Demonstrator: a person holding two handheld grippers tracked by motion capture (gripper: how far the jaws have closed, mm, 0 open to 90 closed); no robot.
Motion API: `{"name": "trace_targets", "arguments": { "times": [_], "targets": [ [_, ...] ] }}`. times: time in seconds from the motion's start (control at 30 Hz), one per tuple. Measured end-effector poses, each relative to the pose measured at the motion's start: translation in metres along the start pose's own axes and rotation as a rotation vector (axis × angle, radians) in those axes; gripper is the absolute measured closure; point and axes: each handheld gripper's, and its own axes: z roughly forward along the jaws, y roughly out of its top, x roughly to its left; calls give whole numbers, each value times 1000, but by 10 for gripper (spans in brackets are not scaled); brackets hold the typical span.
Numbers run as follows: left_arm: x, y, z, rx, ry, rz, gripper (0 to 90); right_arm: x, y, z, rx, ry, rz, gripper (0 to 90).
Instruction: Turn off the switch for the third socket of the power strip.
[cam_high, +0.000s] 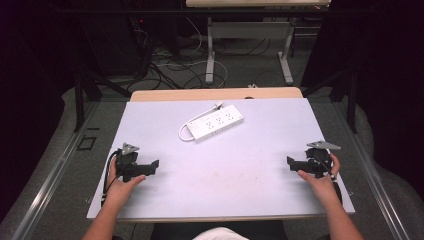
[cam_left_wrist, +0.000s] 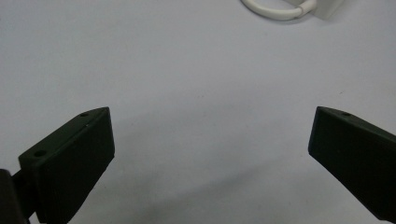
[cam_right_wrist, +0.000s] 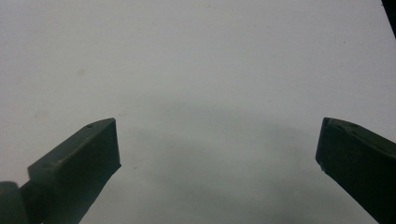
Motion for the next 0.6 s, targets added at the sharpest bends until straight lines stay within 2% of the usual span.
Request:
{"name": "trace_targets", "arguments": {
  "times": [0.07,0.1,0.2,0.27,0.6],
  "targets": [
    [-3,1,-2,-26,-1,-3,3,4,0,-2,6,7,-13,0],
    [-3,2,-4,-22,-6,11,3,6,0,-3,6,15,-19,0],
    [-5,3,-5,-37,-20,-15,3,12,5,-5,4,24,-22,0],
    [-5,3,-5,-24,-24,-11,3,16,8,-6,5,26,-26,1],
    [-8,2,-5,-20,-23,-16,4,37,26,-5,39,55,-67,61]
  ]
}}
